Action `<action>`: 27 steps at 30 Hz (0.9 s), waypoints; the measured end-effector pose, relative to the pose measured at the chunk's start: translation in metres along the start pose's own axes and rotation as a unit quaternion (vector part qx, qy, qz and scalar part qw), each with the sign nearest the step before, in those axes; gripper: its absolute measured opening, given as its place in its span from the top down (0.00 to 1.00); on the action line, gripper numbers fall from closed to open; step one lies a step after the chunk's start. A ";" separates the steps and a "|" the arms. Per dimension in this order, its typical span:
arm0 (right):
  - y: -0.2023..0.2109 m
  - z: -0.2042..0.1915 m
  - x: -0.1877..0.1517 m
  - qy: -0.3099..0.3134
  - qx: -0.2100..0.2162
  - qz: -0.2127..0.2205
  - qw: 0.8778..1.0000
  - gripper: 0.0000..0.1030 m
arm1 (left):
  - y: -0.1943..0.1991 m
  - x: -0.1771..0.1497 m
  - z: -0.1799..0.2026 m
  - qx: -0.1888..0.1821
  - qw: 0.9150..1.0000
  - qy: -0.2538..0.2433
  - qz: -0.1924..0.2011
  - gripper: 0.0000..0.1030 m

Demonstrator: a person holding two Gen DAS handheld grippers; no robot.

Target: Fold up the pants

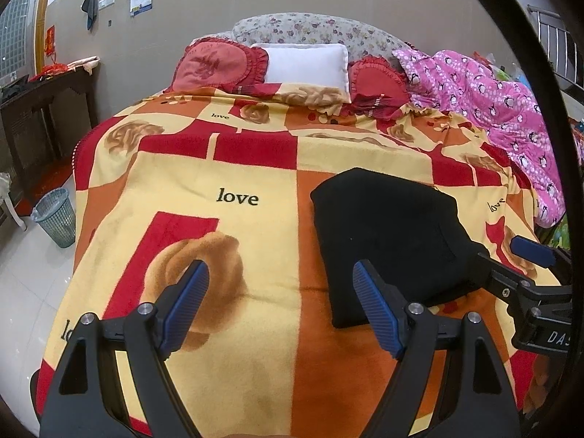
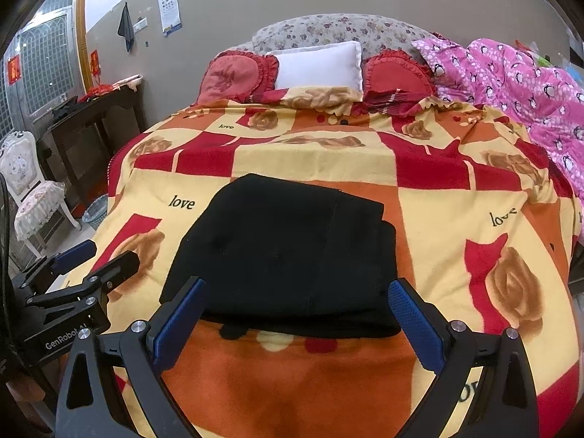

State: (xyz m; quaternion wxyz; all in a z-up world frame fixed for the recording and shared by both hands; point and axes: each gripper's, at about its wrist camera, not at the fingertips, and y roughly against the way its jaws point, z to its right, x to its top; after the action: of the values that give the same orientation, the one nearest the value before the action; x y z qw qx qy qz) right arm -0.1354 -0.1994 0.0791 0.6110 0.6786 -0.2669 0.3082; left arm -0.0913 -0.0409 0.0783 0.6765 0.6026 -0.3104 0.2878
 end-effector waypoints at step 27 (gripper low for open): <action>-0.017 0.005 -0.003 -0.002 -0.005 -0.022 1.000 0.03 | -0.013 -0.003 -0.003 0.003 1.000 -0.001 -0.016 0.21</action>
State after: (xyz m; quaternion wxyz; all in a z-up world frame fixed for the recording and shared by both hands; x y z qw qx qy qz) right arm -0.1247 -0.2026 0.0650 0.6208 0.6818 -0.2543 0.2917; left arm -0.0830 -0.0393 0.0674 0.6790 0.6095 -0.3009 0.2772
